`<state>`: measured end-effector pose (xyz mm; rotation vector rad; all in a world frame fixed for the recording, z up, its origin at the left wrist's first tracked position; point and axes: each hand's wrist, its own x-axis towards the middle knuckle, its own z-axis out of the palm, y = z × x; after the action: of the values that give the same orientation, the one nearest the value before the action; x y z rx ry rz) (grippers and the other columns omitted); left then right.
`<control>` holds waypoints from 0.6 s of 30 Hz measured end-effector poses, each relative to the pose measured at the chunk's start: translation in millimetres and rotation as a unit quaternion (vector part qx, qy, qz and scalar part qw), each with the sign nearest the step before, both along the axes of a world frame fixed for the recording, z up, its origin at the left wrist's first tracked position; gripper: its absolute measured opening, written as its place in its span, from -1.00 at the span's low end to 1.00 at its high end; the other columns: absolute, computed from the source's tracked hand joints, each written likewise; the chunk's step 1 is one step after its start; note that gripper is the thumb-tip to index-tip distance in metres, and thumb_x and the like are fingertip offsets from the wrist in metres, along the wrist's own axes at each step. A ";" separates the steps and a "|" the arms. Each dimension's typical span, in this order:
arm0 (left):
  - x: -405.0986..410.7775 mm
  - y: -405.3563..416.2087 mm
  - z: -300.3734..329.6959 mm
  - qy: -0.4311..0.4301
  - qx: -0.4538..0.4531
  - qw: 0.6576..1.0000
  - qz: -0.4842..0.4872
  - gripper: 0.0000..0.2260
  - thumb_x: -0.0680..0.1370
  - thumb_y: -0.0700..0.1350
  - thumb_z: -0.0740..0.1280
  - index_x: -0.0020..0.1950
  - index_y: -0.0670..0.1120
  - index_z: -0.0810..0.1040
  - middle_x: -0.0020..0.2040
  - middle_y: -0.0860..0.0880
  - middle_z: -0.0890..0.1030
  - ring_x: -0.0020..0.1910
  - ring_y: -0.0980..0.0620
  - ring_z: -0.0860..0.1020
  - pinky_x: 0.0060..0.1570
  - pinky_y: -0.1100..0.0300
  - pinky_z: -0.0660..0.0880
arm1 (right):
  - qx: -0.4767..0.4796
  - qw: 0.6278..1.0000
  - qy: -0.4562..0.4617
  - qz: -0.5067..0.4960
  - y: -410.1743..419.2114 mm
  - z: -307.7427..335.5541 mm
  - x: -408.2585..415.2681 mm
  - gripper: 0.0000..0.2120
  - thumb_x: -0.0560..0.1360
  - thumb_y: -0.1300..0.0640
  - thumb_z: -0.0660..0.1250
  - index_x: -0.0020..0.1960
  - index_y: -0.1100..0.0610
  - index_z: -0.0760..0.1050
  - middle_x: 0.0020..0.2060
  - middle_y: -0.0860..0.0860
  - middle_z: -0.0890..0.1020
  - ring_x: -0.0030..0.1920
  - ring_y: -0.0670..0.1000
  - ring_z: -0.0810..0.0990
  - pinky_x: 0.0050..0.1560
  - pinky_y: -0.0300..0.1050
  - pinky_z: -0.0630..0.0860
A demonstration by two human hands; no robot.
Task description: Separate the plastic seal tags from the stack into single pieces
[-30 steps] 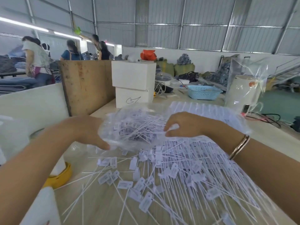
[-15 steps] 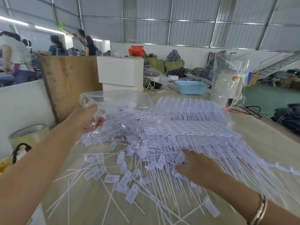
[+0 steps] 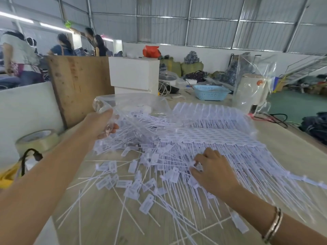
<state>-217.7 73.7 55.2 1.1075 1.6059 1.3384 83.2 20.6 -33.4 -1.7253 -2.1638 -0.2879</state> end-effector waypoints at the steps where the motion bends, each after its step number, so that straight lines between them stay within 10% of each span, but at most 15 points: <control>1: 0.2 -0.6 -0.2 0.005 0.001 1.000 0.000 -0.71 0.61 0.02 0.18 0.09 -0.12 0.60 -0.32 -0.04 0.58 -0.37 0.08 0.51 -0.28 0.26 0.37 | -0.006 1.000 0.003 0.000 0.7 -1.3 -3.3 -0.71 0.55 -0.09 0.18 0.14 0.03 0.50 0.08 -0.01 0.46 0.10 0.05 0.44 0.12 -0.08 0.34; 8: 2.7 -5.4 2.2 0.032 -0.002 0.999 -0.008 -0.69 0.63 0.04 0.16 0.12 -0.10 0.60 -0.26 -0.04 0.57 -0.34 0.07 0.49 -0.30 0.26 0.36 | -0.132 0.989 0.016 0.057 -14.6 -6.3 -41.3 -0.52 0.56 0.05 0.10 0.45 0.03 0.14 0.31 0.02 0.36 0.31 0.07 0.34 0.33 0.01 0.22; 14: 8.3 -10.4 9.6 0.051 -0.025 0.998 0.005 -0.69 0.63 -0.01 0.16 0.19 -0.14 0.57 -0.22 -0.09 0.56 -0.34 0.03 0.47 -0.28 0.24 0.36 | -0.220 0.972 -0.086 0.012 -39.3 -9.5 -70.3 -0.01 0.27 -0.60 -0.24 0.52 -0.05 -0.26 0.49 0.09 0.02 0.46 0.17 0.04 0.37 0.27 -0.05; 18: 8.3 -11.8 7.8 0.063 -0.023 0.998 -0.012 -0.69 0.63 0.00 0.14 0.19 -0.13 0.57 -0.26 -0.06 0.57 -0.35 0.05 0.47 -0.31 0.25 0.34 | -0.268 0.951 -0.151 0.013 -43.5 -13.9 -93.0 0.10 0.19 -0.67 -0.11 0.39 -0.10 -0.59 0.51 0.19 -0.22 0.49 0.29 -0.15 0.31 0.41 -0.24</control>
<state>-209.4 61.9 63.0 1.1997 1.7009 1.2312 -9.8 -22.9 -47.3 -2.0352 -2.6688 0.0625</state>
